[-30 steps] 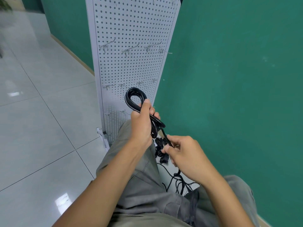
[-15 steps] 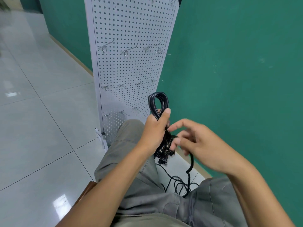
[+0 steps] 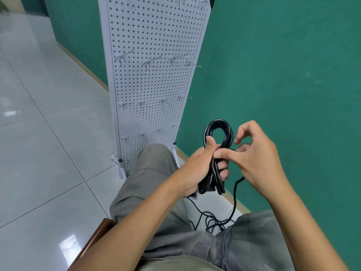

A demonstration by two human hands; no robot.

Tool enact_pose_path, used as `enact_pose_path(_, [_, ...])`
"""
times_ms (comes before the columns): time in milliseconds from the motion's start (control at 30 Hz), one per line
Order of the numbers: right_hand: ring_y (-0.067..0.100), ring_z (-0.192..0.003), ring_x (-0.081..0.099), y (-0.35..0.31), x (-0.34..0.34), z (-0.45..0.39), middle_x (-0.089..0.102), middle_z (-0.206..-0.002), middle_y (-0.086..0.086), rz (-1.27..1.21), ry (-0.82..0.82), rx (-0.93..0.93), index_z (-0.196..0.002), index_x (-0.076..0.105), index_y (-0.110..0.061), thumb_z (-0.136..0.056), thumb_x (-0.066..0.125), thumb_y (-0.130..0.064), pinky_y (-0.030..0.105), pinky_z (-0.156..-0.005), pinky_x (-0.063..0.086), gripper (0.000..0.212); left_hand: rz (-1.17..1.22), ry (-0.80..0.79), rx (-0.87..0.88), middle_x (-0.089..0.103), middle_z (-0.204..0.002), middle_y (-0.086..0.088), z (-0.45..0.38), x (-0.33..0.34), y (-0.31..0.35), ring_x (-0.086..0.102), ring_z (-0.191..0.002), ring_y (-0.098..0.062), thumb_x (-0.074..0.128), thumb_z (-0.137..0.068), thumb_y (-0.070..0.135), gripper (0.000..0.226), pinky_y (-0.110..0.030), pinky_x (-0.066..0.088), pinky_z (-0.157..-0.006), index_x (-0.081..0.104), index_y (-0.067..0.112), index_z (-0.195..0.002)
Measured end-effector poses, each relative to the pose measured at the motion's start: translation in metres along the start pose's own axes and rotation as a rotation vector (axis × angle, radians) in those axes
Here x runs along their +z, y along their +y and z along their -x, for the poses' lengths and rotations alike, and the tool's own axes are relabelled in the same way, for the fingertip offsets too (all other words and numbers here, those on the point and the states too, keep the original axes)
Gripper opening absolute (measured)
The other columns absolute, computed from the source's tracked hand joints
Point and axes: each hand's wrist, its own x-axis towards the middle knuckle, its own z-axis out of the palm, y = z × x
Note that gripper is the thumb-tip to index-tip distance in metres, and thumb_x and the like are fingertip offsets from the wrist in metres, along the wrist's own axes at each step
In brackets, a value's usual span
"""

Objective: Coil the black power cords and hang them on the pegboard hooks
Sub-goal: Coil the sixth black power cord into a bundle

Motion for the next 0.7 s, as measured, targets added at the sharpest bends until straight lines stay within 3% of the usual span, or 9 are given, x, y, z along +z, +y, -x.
enact_pose_path(67, [0.016,-0.053,0.036,0.008,0.001,0.000,0.051,-0.081,-0.001,-0.097,0.007,0.047,-0.086,0.042,-0.020,-0.057,0.093,-0.041,0.023,-0.049,0.032,0.063,0.062,-0.075,0.008,0.036,-0.070,0.004,0.001,0.000,0.000,0.047,-0.060,-0.012,0.045,-0.080,0.075,0.051,-0.028,0.037,-0.064,0.060,0.027,-0.073])
enact_pose_path(167, [0.022,-0.063,0.039,0.014,0.004,0.002,0.045,-0.088,0.005,-0.437,-0.055,0.088,-0.089,0.044,-0.015,-0.061,0.084,-0.037,0.027,-0.050,0.038,0.054,0.105,-0.143,-0.003,0.036,-0.072,0.004,0.003,0.000,0.002,0.047,-0.062,-0.012,0.059,-0.089,0.060,0.039,-0.025,0.043,-0.066,0.069,0.023,-0.091])
enact_pose_path(333, [0.019,-0.082,0.056,0.028,0.003,0.008,0.054,-0.098,0.001,-0.667,-0.122,0.109,-0.106,0.056,-0.014,-0.081,0.072,-0.026,0.027,-0.077,0.050,0.032,0.163,-0.169,-0.030,0.033,-0.074,0.001,0.003,0.002,0.003,0.049,-0.063,-0.013,0.059,-0.101,0.034,0.017,-0.028,0.040,-0.066,0.063,0.020,-0.093])
enact_pose_path(533, [0.013,-0.066,0.056,0.049,0.001,0.028,0.064,-0.070,0.004,-0.655,-0.046,0.200,-0.099,0.063,-0.006,-0.084,0.068,-0.021,0.019,-0.070,0.050,0.022,0.187,-0.086,0.022,0.040,-0.072,0.002,-0.001,-0.010,0.009,0.050,-0.063,-0.015,0.064,-0.093,0.022,0.020,-0.026,0.044,-0.065,0.050,0.009,-0.100])
enact_pose_path(700, [0.018,-0.066,0.058,0.047,0.006,0.035,0.062,-0.070,0.007,-0.818,0.085,0.259,-0.090,0.066,-0.003,-0.078,0.074,-0.028,0.024,-0.070,0.052,0.029,0.049,0.003,-0.025,0.039,-0.066,0.003,-0.001,-0.015,0.010,0.049,-0.059,-0.016,0.057,-0.090,0.014,0.007,-0.027,0.039,-0.059,0.050,0.012,-0.091])
